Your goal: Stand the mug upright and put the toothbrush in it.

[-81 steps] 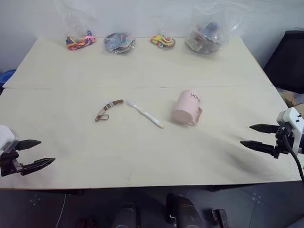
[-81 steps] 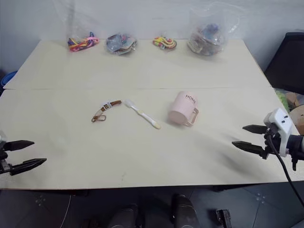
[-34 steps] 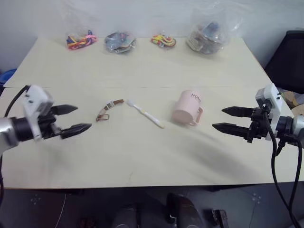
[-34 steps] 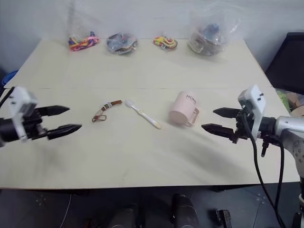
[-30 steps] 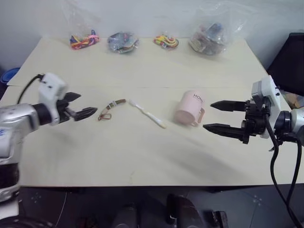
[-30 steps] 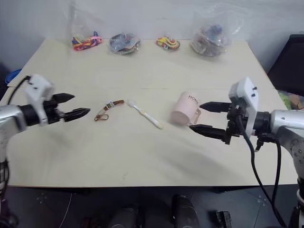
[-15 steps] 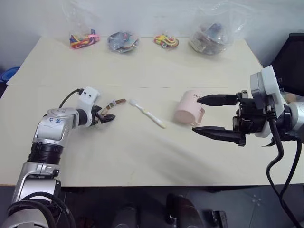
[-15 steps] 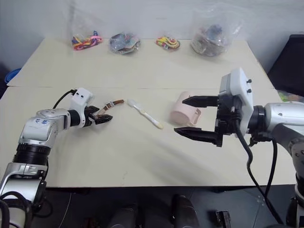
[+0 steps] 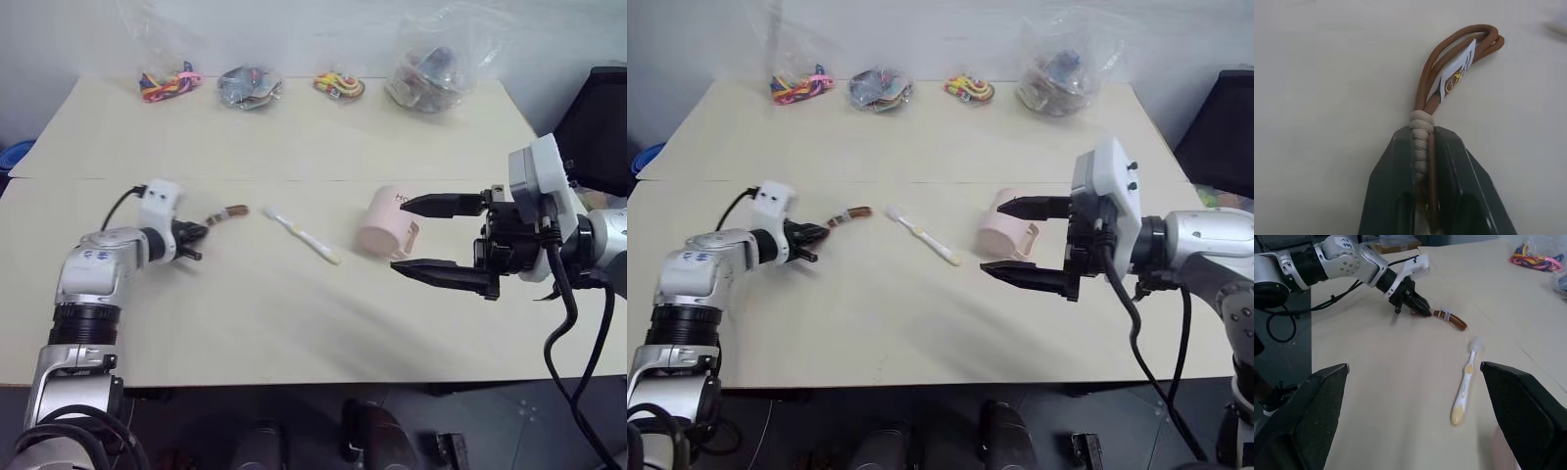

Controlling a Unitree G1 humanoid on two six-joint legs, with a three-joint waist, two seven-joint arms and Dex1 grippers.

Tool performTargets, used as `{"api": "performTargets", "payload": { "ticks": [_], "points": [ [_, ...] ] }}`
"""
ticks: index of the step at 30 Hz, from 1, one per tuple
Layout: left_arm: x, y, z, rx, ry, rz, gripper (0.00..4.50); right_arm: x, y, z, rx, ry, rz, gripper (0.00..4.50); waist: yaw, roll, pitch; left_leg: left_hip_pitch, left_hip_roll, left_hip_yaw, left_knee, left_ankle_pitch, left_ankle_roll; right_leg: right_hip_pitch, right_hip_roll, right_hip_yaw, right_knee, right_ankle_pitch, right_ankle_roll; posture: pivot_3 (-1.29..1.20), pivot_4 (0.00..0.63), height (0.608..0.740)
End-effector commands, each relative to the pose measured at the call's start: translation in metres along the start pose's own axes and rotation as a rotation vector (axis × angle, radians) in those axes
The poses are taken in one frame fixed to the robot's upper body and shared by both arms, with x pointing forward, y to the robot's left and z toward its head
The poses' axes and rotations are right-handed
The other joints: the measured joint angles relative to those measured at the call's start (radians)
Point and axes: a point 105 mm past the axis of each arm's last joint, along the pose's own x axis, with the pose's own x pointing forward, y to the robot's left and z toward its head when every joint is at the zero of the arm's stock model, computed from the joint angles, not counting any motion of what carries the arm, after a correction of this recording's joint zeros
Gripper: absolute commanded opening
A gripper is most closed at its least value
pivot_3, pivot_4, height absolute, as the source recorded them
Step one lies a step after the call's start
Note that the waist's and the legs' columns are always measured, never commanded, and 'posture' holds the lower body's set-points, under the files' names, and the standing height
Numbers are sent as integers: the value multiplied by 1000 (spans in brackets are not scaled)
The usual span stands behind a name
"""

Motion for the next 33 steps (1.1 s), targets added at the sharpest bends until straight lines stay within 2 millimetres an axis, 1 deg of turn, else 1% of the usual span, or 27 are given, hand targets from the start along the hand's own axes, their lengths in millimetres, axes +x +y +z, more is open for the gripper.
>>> {"api": "performTargets", "payload": {
  "ticks": [1, 4, 5, 8, 10, 12, 13, 14, 16, 17, 19, 20, 22, 23, 24, 25, 26, 27, 28, 29, 31, 32, 33],
  "points": [
    [-38, 70, -11, -131, -23, 316, 257, 0, 13, 13, -43, -43, 68, 4500, -5, -1, 0, 0, 0, 0, 0, 0, 0, 0, 0, 0, 0, 0, 0, 0, 150, 740],
    [-65, 97, -40, -168, 34, 436, 257, -1, 20, 16, -43, -63, 123, 4500, -11, -1, 0, 0, 1, 0, -1, 0, 0, 0, -2, -1, -1, 0, 0, 0, 150, 740],
    [-73, 103, -47, -178, 47, 465, 257, -1, 20, 17, -44, -63, 127, 4500, -12, -1, 0, 0, 1, -1, -1, 0, 0, 0, -2, -1, -1, 0, 0, 0, 150, 740],
    [-96, 118, -52, -165, 74, 567, 257, 1, 18, 17, -42, -66, 126, 4500, -11, -3, -1, 0, 3, -1, -1, 0, 0, 0, -4, -1, 0, 0, 0, 0, 150, 740],
    [-102, 123, -55, -168, 82, 601, 257, 1, 19, 17, -42, -70, 128, 4500, -9, -3, -1, 1, 3, -1, -1, 0, 0, 0, -4, -1, 0, 0, 0, 0, 150, 740],
    [-105, 122, -56, -171, 91, 598, 1002, 2, 21, 17, -44, -70, 133, 4500, -6, -3, -1, 0, 2, -1, -1, 0, 0, 0, -5, -1, 0, 0, 0, 0, 150, 740],
    [-105, 122, -57, -162, 97, 598, 1181, 2, 22, 17, -45, -70, 134, 4500, -5, -3, -1, 0, 2, -1, -1, 0, 0, 0, -5, -1, 0, 0, 0, 0, 150, 740],
    [-106, 121, -57, -154, 101, 602, 1570, 3, 22, 17, -46, -70, 135, 4500, -6, -3, -1, 0, 2, -1, -1, 0, 0, 0, -5, -1, 0, 0, 0, 0, 150, 740],
    [-110, 123, -56, -148, 104, 616, 2137, 3, 22, 18, -46, -72, 133, 4500, -4, -4, -1, 0, 2, -1, -1, 0, 0, 0, -6, -1, 0, 0, 0, 0, 150, 740],
    [-112, 124, -53, -143, 104, 621, 2287, 3, 22, 18, -45, -73, 130, 4500, -4, -4, -2, 0, 2, -1, -1, 0, 0, 0, -6, -1, 0, 0, 0, 0, 150, 740],
    [-116, 125, -49, -139, 97, 623, 3003, 3, 21, 18, -44, -73, 123, 4500, -4, -4, -2, 0, 2, -1, -1, 0, 0, 0, -5, -1, 0, 0, 0, 0, 150, 740],
    [-119, 127, -40, -140, 64, 623, 3181, 3, 21, 17, -44, -69, 114, 4500, -5, -4, -1, 0, 2, -1, -1, 0, 0, 0, -5, -1, 0, 0, 0, 0, 150, 740],
    [-126, 129, -22, -151, -6, 617, 3181, 2, 18, 16, -43, -60, 86, 4500, -5, -5, -1, 0, 2, -1, -1, 0, 0, 0, -5, -1, 0, 0, 0, 0, 150, 740],
    [-131, 127, -3, -175, -92, 592, 3181, 1, 16, 15, -35, -54, 62, 4500, -4, -6, -2, 0, 2, -1, -1, 0, 0, 0, -5, -1, 0, 0, 0, 0, 150, 740],
    [-135, 122, 18, -179, -184, 546, 3181, -1, 13, 13, -24, -48, 34, 4500, -2, -7, -2, 0, 2, -1, -1, 0, 0, 0, -5, -1, 0, 0, 0, 0, 150, 740],
    [-139, 109, 41, -158, -280, 466, 3181, -3, 8, 10, -13, -43, -3, 4500, 1, -8, -2, 0, 2, -1, -1, 0, 0, 0, -5, -2, 0, 0, 0, 0, 150, 740],
    [-143, 91, 63, -168, -374, 363, 3181, -6, 2, 7, 0, -36, -53, 4500, 8, -10, -3, 0, 2, -1, -1, 0, 0, 0, -6, -1, 0, 0, 0, 0, 150, 740],
    [-146, 76, 78, -178, -437, 270, 3181, -9, -3, 3, 18, -35, -98, 4500, 11, -11, -3, -1, 2, -2, -1, 0, 0, 0, -6, -2, 0, 0, 0, 0, 150, 740],
    [-150, 66, 86, -186, -471, 213, 3181, -11, -6, 1, 30, -34, -127, 4500, 13, -11, -3, -1, 2, -2, 0, 0, 0, 0, -6, -2, 0, 0, 0, 0, 150, 740],
    [-152, 51, 97, -201, -512, 109, 3181, -14, -9, -1, 54, -37, -156, 4500, 13, -11, -3, -1, 1, -2, 0, 0, 0, 0, -8, -2, 0, 0, 0, 0, 150, 740],
    [-162, -9, 118, -111, -556, -260, 3181, -14, -34, -16, 140, -28, -251, 4500, 10, -11, -3, 0, 0, -2, -1, 0, 0, 1, -9, -2, 0, 0, 0, 0, 150, 740],
    [-168, -39, 119, -29, -533, -422, 3181, -13, -44, -23, 173, -18, -293, 4500, 8, -12, -3, 0, 0, -1, 0, 0, 0, 1, -8, -2, 0, 0, 0, 0, 150, 740],
    [-171, -69, 115, 68, -489, -569, 3181, -12, -54, -31, 210, -2, -335, 4500, 6, -12, -3, 0, 1, 0, 0, 0, 0, 1, -7, -2, 0, 0, 0, 0, 150, 740]
  ]
}}
